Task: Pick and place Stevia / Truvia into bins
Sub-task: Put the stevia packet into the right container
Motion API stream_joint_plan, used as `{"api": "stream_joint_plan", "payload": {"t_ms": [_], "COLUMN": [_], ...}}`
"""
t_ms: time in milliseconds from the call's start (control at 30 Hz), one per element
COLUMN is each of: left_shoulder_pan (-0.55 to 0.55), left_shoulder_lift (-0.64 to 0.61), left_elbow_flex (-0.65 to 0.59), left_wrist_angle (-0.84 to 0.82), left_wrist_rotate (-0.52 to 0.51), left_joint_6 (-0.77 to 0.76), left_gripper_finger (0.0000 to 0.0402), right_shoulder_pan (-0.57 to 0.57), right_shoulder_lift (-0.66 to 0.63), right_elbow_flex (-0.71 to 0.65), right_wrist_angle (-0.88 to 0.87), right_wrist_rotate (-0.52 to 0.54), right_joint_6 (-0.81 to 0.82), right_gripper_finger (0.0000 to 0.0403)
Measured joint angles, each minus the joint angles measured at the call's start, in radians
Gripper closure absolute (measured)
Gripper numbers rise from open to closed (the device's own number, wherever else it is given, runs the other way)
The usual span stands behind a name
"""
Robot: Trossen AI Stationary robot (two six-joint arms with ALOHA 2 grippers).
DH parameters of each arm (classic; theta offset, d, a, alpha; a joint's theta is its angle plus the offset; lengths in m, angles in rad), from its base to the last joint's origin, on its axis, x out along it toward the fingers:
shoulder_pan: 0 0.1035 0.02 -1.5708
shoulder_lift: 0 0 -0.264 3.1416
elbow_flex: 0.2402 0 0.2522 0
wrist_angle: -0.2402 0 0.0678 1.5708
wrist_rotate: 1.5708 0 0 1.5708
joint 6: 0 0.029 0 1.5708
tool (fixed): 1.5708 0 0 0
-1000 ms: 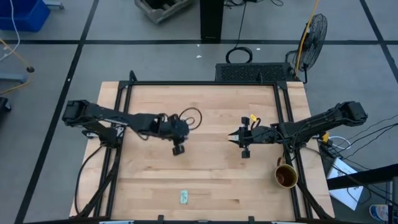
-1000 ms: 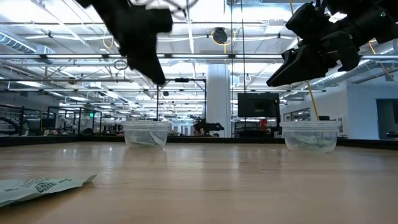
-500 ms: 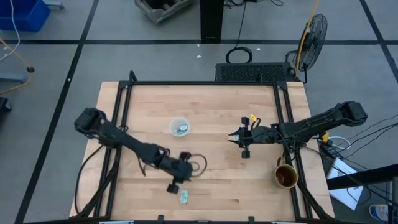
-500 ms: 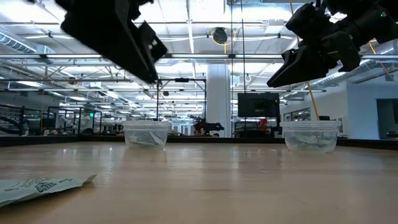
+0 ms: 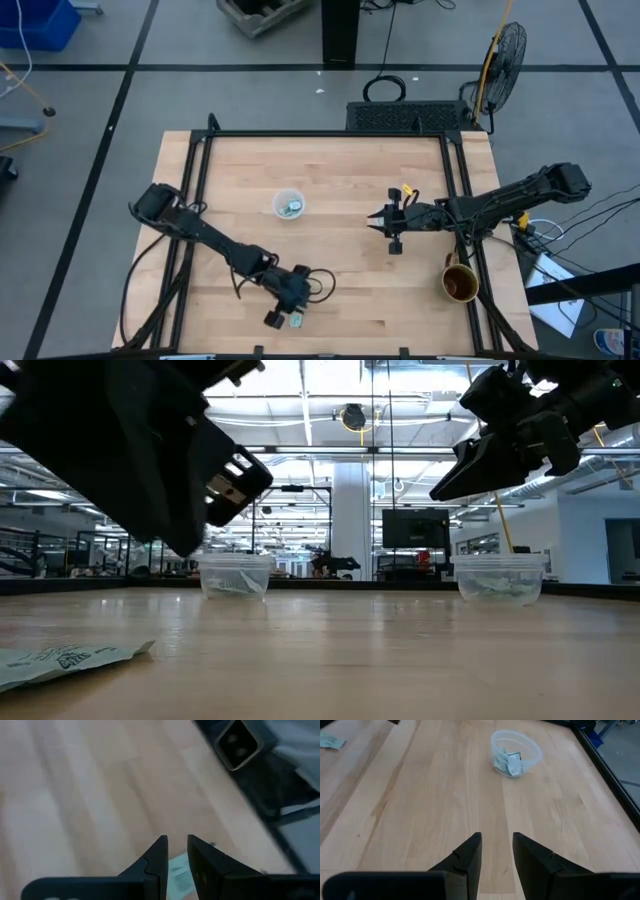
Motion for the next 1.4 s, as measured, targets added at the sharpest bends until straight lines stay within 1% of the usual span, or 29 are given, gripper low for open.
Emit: {"api": "stream_joint_plan", "payload": {"t_ms": [67,133,267,367,500,567,633,733,800,867,967,1033,1167,1233,1300,1333,1400], "left_shoulder_pan": [-0.016,-0.033,-0.063,-0.071,-0.073,-0.073,-0.073,-0.061,-0.034,0.004,0.083,0.148,0.269,0.322,0.367,0.386,0.414], "left_shoulder_lift": [0.000,0.000,0.002,0.032,0.076,0.086,0.088,0.089,0.087,0.086,0.087,0.089,0.090,0.092,0.094,0.094,0.093], "left_elbow_flex": [0.002,0.002,0.002,0.001,0.003,0.004,0.005,0.006,0.005,0.003,0.003,0.002,0.000,-0.002,-0.003,-0.003,-0.003], "left_wrist_angle": [-0.016,-0.046,-0.064,-0.070,-0.056,-0.061,-0.067,-0.072,-0.076,-0.081,-0.080,-0.067,-0.021,0.018,0.068,0.097,0.148], "left_wrist_rotate": [0.013,0.001,-0.072,-0.124,-0.076,-0.076,-0.115,-0.224,-0.309,-0.364,-0.408,-0.434,-0.432,-0.424,-0.403,-0.393,-0.376], "left_joint_6": [-0.016,0.001,0.054,0.062,0.030,0.038,0.062,0.124,0.169,0.208,0.229,0.214,0.199,0.215,0.229,0.232,0.229], "left_gripper_finger": [0.0323,0.0323,0.0323,0.0323,0.0323,0.0323,0.0323,0.0323,0.0323,0.0323,0.0323,0.0323,0.0323,0.0323,0.0323,0.0323,0.0323], "right_shoulder_pan": [0.000,0.000,0.000,0.000,0.000,0.000,0.000,0.000,0.000,0.000,0.000,0.000,0.000,0.000,0.000,0.000,0.000], "right_shoulder_lift": [0.000,0.000,0.000,0.000,0.000,0.000,0.000,0.000,0.000,0.000,0.000,0.000,0.000,0.000,0.003,0.010,0.035], "right_elbow_flex": [0.000,0.000,0.000,0.000,0.000,0.000,0.000,0.000,0.000,0.000,0.000,0.000,0.000,0.000,0.000,0.000,-0.007], "right_wrist_angle": [-0.002,-0.001,-0.001,-0.001,-0.002,-0.001,-0.001,-0.001,-0.001,-0.001,0.000,0.000,0.003,0.004,0.015,0.036,0.127], "right_wrist_rotate": [0.000,0.000,0.000,0.000,0.000,0.000,-0.001,0.000,-0.001,0.000,-0.001,-0.001,-0.016,-0.083,-0.171,-0.204,-0.234], "right_joint_6": [0.000,0.000,0.001,0.001,0.001,0.001,0.001,0.001,0.001,0.001,0.001,0.001,0.001,0.000,-0.001,-0.002,-0.006], "right_gripper_finger": [0.0300,0.0300,0.0300,0.0300,0.0300,0.0300,0.0300,0.0300,0.0300,0.0300,0.0300,0.0300,0.0300,0.0300,0.0300,0.0300,0.0300]}}
